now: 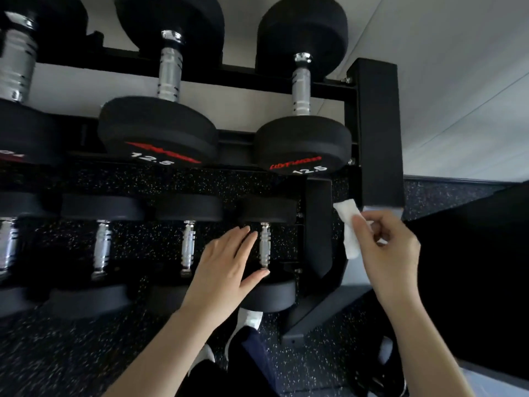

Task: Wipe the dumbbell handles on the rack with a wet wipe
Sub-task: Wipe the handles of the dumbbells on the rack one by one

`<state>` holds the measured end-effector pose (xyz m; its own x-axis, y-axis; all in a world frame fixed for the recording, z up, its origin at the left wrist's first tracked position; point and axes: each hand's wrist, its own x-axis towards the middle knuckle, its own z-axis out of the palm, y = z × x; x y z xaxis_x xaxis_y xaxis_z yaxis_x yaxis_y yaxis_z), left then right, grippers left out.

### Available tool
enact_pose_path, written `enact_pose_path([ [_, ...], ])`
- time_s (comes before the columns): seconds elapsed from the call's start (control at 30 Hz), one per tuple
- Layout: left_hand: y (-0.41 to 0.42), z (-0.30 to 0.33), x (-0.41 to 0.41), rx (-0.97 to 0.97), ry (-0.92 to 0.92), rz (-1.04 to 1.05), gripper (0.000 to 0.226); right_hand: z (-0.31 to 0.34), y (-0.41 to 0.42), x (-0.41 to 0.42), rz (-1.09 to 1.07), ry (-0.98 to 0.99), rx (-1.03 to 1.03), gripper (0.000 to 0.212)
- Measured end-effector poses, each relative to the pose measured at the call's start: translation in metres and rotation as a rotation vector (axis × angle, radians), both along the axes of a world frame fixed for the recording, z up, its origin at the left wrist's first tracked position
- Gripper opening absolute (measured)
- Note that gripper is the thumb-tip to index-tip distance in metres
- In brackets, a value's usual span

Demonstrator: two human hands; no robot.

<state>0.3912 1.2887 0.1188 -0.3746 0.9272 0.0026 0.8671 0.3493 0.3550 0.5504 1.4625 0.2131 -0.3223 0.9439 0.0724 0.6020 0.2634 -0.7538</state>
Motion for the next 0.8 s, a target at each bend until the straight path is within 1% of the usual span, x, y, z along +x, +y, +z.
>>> enact_pose_path([
  [0.13,-0.008,-0.037,0.022,-0.127,0.053,-0.067,0.071,-0.034,-0.025,0.004,0.060,-0.048,-0.030,0.008],
  [0.23,-0.010,-0.063,0.036,-0.151,0.069,-0.098,0.067,-0.071,-0.030,0.003,0.128,-0.154,-0.013,0.009],
  [0.37,-0.010,-0.098,0.054,-0.220,0.057,-0.076,0.068,-0.122,-0.028,0.000,0.235,-0.347,-0.011,0.014],
  [0.43,-0.010,-0.118,0.060,-0.260,0.047,-0.054,0.070,-0.146,-0.023,0.000,0.265,-0.394,-0.005,0.016],
  [0.6,-0.013,-0.166,0.076,-0.288,0.037,-0.003,0.072,-0.204,-0.005,-0.003,0.295,-0.425,-0.024,0.014],
  [0.73,-0.011,-0.190,0.086,-0.263,0.024,0.042,0.076,-0.250,0.005,-0.012,0.292,-0.433,-0.024,0.013],
  [0.8,-0.011,-0.198,0.087,-0.232,0.011,0.055,0.077,-0.270,0.008,-0.021,0.271,-0.405,-0.020,0.013],
])
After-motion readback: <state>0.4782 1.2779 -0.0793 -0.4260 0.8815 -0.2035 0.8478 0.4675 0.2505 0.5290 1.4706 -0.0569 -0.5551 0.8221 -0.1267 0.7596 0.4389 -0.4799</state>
